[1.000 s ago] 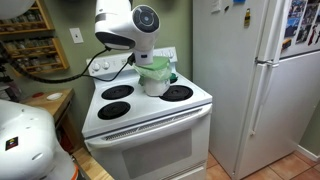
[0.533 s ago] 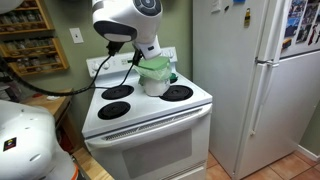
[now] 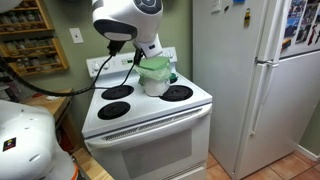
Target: Close the green lid of the bin completely
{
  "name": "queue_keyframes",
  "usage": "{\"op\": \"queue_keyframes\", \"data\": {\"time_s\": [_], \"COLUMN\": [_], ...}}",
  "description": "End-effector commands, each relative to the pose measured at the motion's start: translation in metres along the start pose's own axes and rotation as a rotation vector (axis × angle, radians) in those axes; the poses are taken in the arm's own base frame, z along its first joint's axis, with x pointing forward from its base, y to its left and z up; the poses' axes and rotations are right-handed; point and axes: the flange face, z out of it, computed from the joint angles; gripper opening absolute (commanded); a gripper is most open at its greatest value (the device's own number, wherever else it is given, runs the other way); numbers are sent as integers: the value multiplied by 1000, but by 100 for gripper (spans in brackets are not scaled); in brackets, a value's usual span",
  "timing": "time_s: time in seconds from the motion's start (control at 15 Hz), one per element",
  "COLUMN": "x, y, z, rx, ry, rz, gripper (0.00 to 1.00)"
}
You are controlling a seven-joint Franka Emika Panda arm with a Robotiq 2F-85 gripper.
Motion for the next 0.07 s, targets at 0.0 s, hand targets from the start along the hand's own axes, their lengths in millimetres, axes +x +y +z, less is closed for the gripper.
{"op": "queue_keyframes", "data": {"time_s": [0.0], "x": [0], "y": [0], "z": [0], "rx": [-1], "ry": [-1], "rz": [0], "gripper": [100]}}
